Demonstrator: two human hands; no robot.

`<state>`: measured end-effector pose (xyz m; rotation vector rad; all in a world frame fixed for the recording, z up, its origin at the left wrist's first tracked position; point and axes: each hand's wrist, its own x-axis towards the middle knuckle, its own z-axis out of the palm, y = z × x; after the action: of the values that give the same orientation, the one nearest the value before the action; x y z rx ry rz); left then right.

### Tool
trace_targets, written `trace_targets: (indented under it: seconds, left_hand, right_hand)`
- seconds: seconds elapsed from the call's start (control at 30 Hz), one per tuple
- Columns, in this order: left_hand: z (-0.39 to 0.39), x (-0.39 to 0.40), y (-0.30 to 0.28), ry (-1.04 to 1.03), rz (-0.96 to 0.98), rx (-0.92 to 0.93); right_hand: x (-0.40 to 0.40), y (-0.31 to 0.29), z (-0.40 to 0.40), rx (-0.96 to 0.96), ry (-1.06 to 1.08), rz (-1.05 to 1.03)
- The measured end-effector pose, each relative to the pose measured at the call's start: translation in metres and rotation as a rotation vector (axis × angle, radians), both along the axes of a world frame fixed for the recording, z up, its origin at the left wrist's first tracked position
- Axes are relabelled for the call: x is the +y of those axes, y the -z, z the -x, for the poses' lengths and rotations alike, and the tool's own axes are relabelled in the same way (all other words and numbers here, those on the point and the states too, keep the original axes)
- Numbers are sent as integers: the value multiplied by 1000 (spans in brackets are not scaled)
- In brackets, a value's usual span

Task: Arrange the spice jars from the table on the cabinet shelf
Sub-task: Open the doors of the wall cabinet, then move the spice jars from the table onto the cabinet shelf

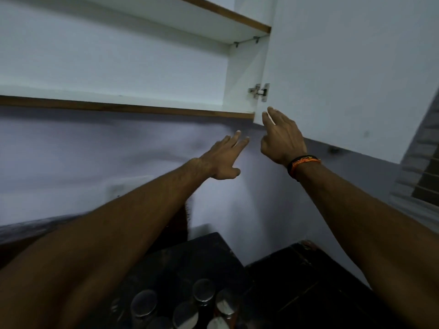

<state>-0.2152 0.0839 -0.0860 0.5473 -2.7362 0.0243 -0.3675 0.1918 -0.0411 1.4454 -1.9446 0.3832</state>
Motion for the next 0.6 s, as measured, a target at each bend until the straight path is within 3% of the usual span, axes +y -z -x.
trace_targets:
  seconds: [0.33, 0.6]
  left_hand:
    - [-136, -47, 76, -405, -241, -51]
    - [-235, -48, 144, -721, -391, -81]
  right_hand:
    - [-92, 82, -100, -164, -349, -138]
    - [-130, 171, -198, -310, -622, -423]
